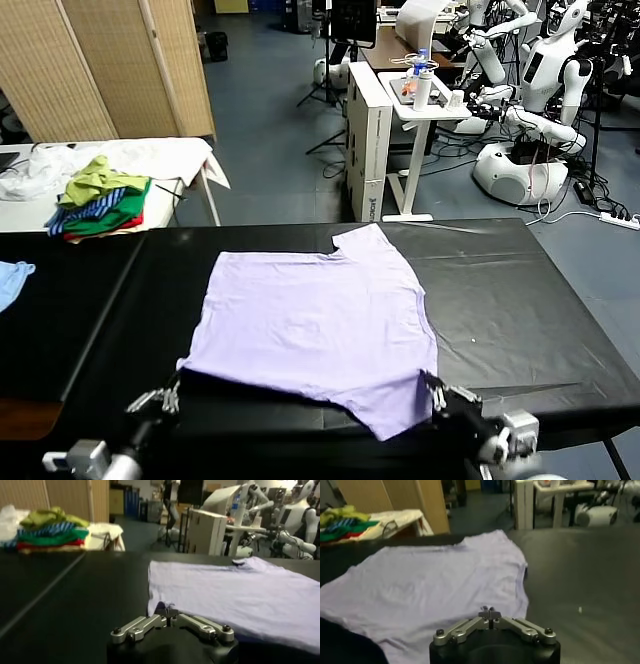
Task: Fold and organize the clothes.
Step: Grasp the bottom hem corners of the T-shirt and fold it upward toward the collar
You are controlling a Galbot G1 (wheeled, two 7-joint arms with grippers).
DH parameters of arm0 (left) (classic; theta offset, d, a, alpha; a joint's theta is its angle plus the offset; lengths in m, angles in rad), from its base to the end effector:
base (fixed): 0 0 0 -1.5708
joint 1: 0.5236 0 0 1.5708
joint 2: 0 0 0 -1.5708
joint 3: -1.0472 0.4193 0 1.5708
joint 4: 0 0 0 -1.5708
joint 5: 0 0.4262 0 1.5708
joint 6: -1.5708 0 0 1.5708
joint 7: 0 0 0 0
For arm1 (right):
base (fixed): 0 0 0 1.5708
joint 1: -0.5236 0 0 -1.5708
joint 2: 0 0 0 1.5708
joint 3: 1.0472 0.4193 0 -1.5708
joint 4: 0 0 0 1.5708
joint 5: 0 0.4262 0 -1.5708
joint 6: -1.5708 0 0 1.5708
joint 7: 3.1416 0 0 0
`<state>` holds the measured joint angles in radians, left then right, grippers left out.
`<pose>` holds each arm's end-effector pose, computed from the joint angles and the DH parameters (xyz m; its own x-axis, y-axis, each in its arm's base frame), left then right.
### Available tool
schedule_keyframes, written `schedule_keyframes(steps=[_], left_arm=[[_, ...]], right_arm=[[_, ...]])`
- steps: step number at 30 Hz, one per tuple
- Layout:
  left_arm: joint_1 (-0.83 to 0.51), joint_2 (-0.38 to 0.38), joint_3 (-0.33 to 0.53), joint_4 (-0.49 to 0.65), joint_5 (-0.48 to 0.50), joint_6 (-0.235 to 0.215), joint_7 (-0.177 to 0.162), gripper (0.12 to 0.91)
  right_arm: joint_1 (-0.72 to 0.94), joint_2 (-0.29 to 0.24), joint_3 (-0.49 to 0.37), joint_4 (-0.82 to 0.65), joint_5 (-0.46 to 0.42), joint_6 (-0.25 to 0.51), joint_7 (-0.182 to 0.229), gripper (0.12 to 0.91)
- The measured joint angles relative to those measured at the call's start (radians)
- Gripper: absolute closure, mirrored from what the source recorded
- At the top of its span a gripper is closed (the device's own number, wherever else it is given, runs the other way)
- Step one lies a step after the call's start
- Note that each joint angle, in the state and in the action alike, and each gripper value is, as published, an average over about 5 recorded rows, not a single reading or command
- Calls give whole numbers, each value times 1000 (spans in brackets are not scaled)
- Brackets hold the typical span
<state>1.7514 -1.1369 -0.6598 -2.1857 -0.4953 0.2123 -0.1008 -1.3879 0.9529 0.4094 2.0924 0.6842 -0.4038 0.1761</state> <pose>0.1738 0.1158 -0.3281 -0.9516 0.0517 0.3029 0.0398 0.9982 -0.0455 0.2815 -0.0856 -0.3046 -0.8981 -0.2351 0.3718 -0.2170 0.9720 0.0906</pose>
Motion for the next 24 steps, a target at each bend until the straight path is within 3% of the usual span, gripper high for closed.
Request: schedule_keyframes(steps=[11,24], left_arm=[[-176,41,65,113,42,6,2,883],[-265,74,104,235,44,4,0,883]], right_arm=[[193,8,-145,-151,-48,-8,13,886],[249,41,-175,-229,-68,-12,19,886]])
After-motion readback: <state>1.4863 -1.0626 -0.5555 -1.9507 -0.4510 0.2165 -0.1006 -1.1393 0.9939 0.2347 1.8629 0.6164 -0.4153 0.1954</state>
